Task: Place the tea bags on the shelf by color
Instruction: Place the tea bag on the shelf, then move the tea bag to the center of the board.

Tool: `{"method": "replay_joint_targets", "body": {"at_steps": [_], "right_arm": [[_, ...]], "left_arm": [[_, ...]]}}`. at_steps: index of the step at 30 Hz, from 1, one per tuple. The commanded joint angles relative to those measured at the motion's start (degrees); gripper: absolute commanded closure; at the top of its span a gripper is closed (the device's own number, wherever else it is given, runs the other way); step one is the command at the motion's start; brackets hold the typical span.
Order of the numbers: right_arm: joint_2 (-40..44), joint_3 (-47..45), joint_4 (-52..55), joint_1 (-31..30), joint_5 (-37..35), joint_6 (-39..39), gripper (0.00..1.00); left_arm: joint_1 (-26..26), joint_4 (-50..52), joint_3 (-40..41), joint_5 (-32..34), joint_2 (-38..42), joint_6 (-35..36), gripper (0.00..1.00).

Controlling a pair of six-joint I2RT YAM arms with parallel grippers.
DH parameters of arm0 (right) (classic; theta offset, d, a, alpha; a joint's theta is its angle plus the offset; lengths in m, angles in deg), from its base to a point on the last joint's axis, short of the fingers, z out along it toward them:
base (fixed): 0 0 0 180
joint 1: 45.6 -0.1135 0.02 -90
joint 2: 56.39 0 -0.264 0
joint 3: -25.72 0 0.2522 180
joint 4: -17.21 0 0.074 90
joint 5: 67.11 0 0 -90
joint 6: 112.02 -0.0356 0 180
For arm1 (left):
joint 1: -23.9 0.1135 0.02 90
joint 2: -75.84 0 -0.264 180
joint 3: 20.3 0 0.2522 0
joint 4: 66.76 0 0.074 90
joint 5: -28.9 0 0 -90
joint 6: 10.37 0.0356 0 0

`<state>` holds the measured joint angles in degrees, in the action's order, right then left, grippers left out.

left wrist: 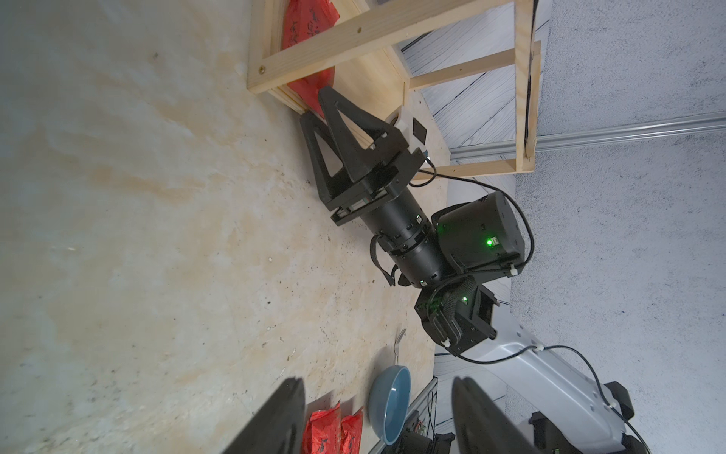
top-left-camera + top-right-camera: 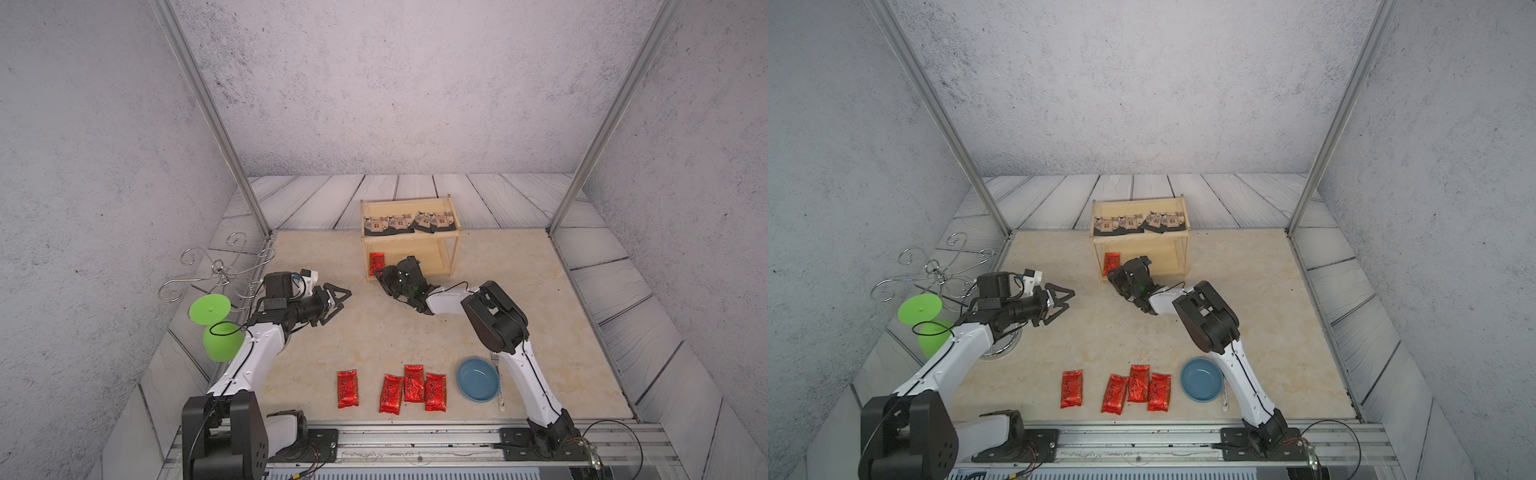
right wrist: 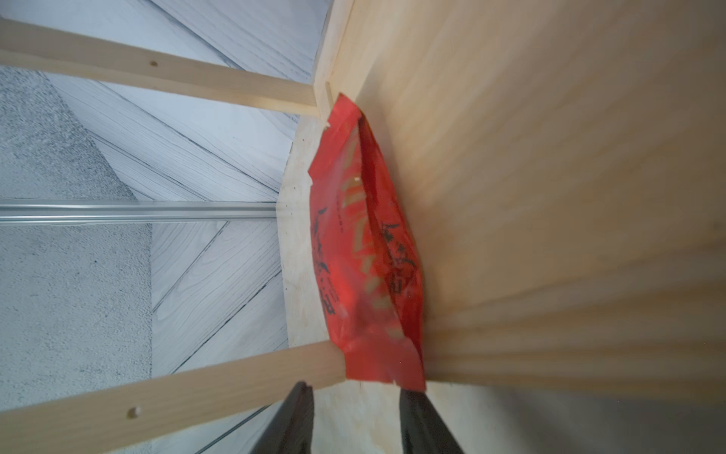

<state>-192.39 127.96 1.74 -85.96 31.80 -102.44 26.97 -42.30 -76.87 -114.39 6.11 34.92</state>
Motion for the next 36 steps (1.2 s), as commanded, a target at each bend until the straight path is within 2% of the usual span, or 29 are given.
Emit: {"method": "replay_joint_targets", "body": {"at_steps": [1, 6, 8, 11, 13, 18, 21, 28, 32, 36], "right_arm": [[3.0, -3.1, 2.4, 0.2, 3.0, 1.9, 0.58], [8.2, -8.1, 1.8, 0.2, 6.8, 5.3, 0.57], [11.4, -10.5, 3.1, 0.2, 9.0, 8.8, 0.58], [18.8, -14.8, 8.7, -0.3, 11.2, 20.2, 0.58], [24.5, -18.7, 13.0, -1.6, 10.2, 29.4, 0.58], [36.9, -27.8, 23.2, -9.9, 0.6, 56.0, 0.58], [39.7, -30.7, 26.9, -15.6, -3.0, 65.6, 0.58], [48.8, -37.5, 37.2, -24.2, -5.1, 76.5, 0.57], [54.6, -41.5, 42.9, -26.8, -7.1, 77.8, 0.45], [55.2, -43.2, 41.9, -29.4, -7.4, 77.9, 0.36]], "left_arm": [[0.9, -0.8, 0.8, -0.4, 0.5, 0.1, 0.35], [0.8, -0.5, 0.4, 0.3, 0.3, 0.0, 0.35], [0.9, -0.1, 0.2, 0.9, 0.4, 0.1, 0.35], [0.9, 1.5, -0.1, 2.5, 0.3, 0.6, 0.35], [0.8, 3.1, -0.2, 3.9, 0.4, 1.2, 0.35], [0.9, 7.0, 0.5, 8.7, -0.1, 2.3, 0.36], [0.9, 7.4, 0.8, 9.6, -1.6, 2.2, 0.37], [-0.2, 7.1, 1.5, 10.4, -0.9, 1.2, 0.37], [-1.7, 6.9, 2.2, 11.5, -1.0, 1.4, 0.36], [-2.0, 6.2, 2.3, 10.7, -3.5, 1.4, 0.36]]}}
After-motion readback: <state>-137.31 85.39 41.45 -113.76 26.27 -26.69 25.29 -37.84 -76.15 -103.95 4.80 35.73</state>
